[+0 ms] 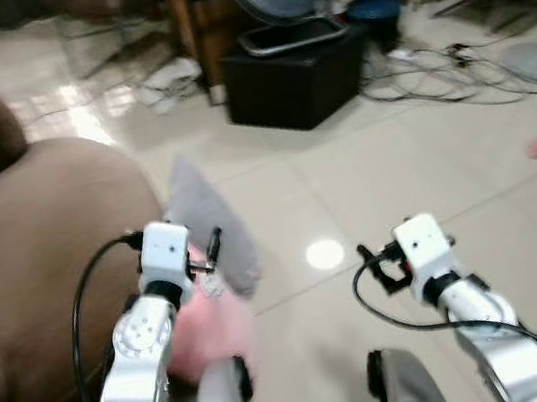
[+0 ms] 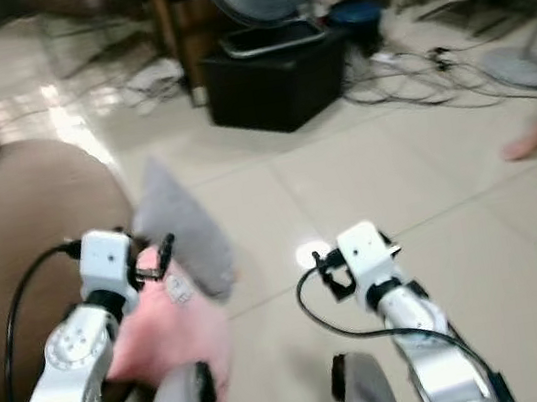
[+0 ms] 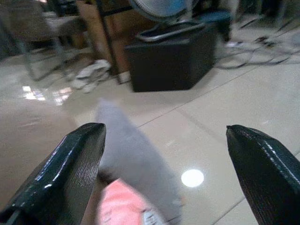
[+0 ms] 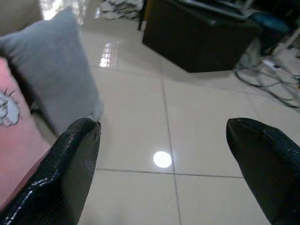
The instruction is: Move the pillow to the sofa from floor
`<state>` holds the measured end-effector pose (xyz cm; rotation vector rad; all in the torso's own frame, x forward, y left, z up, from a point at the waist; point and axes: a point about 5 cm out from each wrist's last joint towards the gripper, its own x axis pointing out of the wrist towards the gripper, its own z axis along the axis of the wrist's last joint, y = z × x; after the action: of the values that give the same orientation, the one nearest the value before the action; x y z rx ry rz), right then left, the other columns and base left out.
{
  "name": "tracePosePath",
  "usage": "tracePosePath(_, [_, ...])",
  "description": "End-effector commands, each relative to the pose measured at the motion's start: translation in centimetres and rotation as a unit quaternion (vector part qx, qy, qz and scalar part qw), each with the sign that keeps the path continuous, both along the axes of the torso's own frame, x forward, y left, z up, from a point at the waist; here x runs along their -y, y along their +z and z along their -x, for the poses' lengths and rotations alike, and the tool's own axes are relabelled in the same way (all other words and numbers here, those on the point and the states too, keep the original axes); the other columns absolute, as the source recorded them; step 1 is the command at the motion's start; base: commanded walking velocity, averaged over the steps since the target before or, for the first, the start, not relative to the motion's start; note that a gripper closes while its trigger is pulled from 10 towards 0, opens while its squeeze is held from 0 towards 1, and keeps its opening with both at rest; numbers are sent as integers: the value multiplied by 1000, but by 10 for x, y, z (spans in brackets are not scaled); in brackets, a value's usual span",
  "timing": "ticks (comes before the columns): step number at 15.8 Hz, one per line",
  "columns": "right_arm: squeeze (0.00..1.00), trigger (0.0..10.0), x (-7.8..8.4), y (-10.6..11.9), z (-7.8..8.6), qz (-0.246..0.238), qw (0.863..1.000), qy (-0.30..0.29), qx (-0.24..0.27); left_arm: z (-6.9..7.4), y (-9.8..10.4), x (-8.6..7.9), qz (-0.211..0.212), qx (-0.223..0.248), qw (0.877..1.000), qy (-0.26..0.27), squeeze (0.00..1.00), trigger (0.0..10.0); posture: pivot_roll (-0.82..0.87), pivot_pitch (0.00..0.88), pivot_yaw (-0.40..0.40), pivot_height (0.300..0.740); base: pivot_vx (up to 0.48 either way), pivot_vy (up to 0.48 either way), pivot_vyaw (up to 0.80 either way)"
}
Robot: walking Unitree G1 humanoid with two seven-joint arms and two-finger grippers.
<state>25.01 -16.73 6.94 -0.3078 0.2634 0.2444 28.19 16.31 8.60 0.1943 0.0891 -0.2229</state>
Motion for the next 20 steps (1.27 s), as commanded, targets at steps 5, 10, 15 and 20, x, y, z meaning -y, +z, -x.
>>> tracePosePath(5, [0,10000,5,-8,7,1,1000,-6,-26,-13,-16,9,-10,-60,998,-11,0,10000,-78,63,10,551,0,0,0])
tracePosePath(10, [0,10000,1,-10,13,0,999,12,-41,-30,-46,6,0,-141,989,36,0,10000,-85,73,-11,496,0,0,0])
tracePosePath(15, [0,10000,-9,-5,21,20,997,55,-41,-51,-44,-15,-26,-161,977,140,1000,10000,-118,135,-10,486,0,0,0])
tracePosePath(20, [0,10000,-20,2,33,22,994,99,-34,-53,-40,-35,-79,-133,972,178,1000,10000,-134,206,7,486,0,0,0])
